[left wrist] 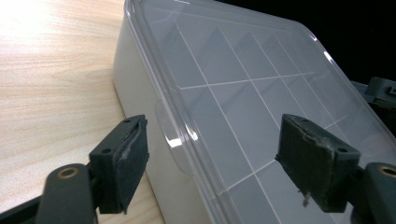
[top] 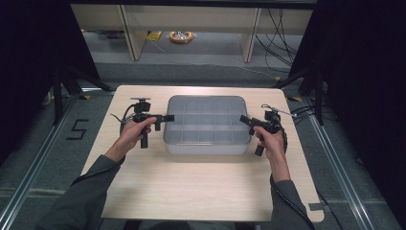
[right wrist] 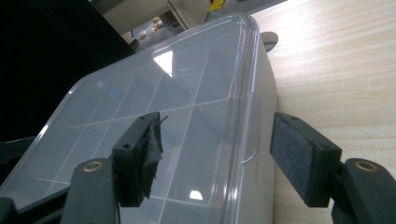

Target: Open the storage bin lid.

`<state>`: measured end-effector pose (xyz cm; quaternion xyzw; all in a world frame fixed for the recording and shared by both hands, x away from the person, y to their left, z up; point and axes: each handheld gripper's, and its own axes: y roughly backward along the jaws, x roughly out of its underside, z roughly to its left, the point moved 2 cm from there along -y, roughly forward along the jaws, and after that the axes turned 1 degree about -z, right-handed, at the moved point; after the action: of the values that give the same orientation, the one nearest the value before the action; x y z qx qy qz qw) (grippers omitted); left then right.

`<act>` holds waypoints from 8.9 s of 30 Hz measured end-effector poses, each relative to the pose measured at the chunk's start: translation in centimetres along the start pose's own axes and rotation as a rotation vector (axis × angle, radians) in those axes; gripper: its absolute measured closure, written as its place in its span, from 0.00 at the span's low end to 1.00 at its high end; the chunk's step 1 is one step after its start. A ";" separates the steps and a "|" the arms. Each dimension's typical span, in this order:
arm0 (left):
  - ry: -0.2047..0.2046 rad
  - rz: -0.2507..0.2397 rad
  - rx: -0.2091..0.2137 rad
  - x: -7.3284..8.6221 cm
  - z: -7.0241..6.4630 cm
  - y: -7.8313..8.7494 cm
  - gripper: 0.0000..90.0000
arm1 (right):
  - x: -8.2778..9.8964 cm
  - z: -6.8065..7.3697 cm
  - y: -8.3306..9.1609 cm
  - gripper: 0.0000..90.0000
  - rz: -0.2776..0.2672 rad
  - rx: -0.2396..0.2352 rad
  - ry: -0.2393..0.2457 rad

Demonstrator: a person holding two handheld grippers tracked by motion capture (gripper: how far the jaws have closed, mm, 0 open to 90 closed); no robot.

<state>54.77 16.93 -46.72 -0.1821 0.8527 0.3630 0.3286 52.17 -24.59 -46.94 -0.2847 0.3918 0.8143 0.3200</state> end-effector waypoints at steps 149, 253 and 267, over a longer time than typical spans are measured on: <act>-0.076 0.027 0.119 15.1 -6.7 10.7 0.64 | 12.7 3.5 13.6 0.71 -0.078 -0.048 -0.044; -0.042 0.202 0.055 18.7 -5.1 8.4 0.54 | 17.9 2.3 12.9 0.55 0.139 0.075 -0.094; -0.046 0.092 0.009 17.4 -4.4 10.5 0.36 | 16.6 2.2 14.4 0.45 0.062 0.087 -0.065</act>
<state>34.65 19.47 -51.20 -0.1329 0.8541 0.3780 0.3317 30.48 -24.87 -51.05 -0.2318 0.4248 0.8149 0.3190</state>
